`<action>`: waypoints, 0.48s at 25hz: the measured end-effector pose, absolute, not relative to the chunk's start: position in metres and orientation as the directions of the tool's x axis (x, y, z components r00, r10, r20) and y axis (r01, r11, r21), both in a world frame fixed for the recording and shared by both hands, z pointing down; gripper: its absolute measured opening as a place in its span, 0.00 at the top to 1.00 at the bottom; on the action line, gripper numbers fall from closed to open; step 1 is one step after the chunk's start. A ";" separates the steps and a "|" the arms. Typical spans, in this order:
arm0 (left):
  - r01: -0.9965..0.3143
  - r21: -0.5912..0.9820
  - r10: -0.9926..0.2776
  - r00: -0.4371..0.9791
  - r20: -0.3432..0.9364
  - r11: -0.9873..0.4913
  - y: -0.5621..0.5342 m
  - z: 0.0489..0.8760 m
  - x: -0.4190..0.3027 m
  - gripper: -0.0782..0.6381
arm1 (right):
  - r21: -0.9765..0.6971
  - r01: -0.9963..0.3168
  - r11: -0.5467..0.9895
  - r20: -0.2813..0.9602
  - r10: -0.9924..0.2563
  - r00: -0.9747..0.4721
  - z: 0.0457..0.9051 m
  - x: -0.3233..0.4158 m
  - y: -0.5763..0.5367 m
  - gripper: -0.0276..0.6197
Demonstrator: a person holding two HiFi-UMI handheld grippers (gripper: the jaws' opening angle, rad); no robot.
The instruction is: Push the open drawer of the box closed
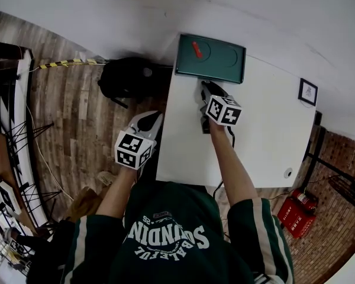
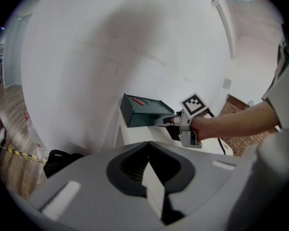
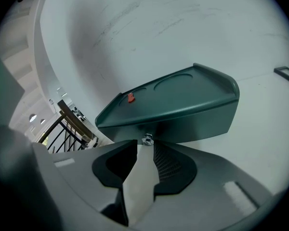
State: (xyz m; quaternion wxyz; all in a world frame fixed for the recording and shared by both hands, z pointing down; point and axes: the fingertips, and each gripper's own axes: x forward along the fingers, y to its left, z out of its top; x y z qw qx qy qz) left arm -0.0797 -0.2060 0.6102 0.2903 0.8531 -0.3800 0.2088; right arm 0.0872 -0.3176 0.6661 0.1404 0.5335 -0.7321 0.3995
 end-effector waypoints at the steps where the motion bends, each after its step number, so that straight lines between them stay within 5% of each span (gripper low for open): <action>1: -0.770 0.335 -0.531 0.624 0.574 -0.543 -0.205 0.608 -0.078 0.82 | -0.438 -0.892 0.110 0.634 -0.667 -0.393 0.667 0.088 -0.316 0.83; 8: -0.771 0.318 -0.554 0.624 0.551 -0.552 -0.192 0.590 -0.067 0.82 | -0.446 -0.884 0.143 0.625 -0.656 -0.422 0.652 0.089 -0.292 0.83; 12: -0.780 0.303 -0.586 0.616 0.526 -0.548 -0.190 0.576 -0.062 0.82 | -0.444 -0.871 0.209 0.570 -0.684 -0.455 0.617 0.090 -0.274 0.94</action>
